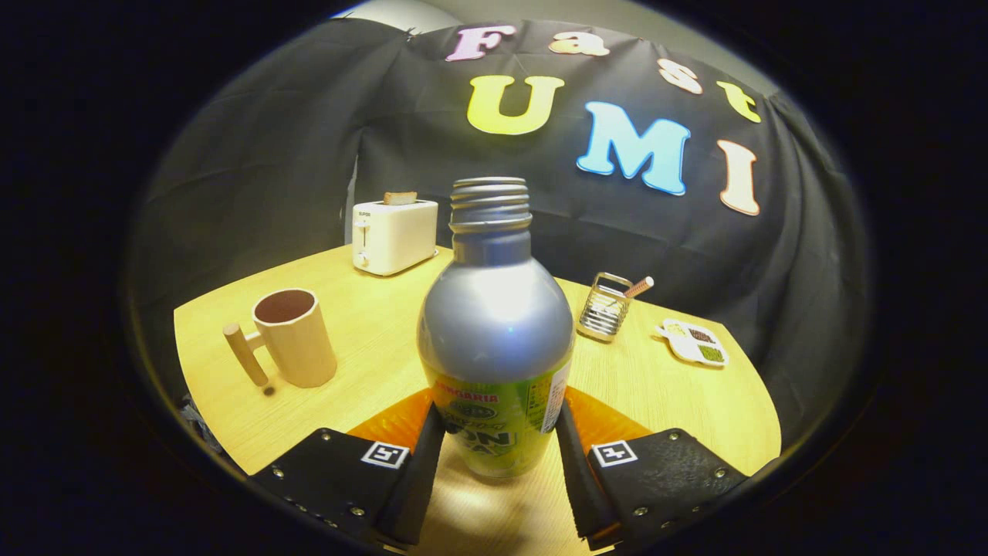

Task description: Take the bottle from table, then pour the juice into the cup, finally place the bottle on the coaster

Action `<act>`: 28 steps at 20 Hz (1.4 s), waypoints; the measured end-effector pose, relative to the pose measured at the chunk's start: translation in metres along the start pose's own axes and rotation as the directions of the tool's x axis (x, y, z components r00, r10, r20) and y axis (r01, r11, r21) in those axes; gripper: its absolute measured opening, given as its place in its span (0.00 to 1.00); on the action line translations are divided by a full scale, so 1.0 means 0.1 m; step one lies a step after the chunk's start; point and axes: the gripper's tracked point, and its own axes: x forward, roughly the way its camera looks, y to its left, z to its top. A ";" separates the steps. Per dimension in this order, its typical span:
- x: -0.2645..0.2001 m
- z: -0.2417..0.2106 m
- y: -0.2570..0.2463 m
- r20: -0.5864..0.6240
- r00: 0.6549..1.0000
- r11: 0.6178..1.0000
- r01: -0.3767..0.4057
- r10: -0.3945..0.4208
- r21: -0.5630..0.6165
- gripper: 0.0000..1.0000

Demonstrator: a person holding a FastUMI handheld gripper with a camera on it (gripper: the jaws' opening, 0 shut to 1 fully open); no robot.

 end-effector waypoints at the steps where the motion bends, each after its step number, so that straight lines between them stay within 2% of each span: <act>1: 0.01 0.04 -0.01 0.001 1.000 1.000 0.004 -0.004 -0.009 0.71; 4: 0.04 0.15 0.06 0.002 1.000 0.999 -0.002 0.003 -0.033 0.72; 11: 0.10 0.34 0.31 -0.009 1.000 0.978 -0.023 0.021 -0.207 0.72; 19: 0.17 0.44 0.56 -0.035 0.999 0.954 -0.034 0.025 -0.298 0.72; 23: 0.19 0.41 0.63 -0.065 0.998 0.934 -0.035 0.013 -0.356 0.72; 28: 0.24 0.38 0.72 -0.100 0.995 0.885 -0.043 -0.004 -0.464 0.72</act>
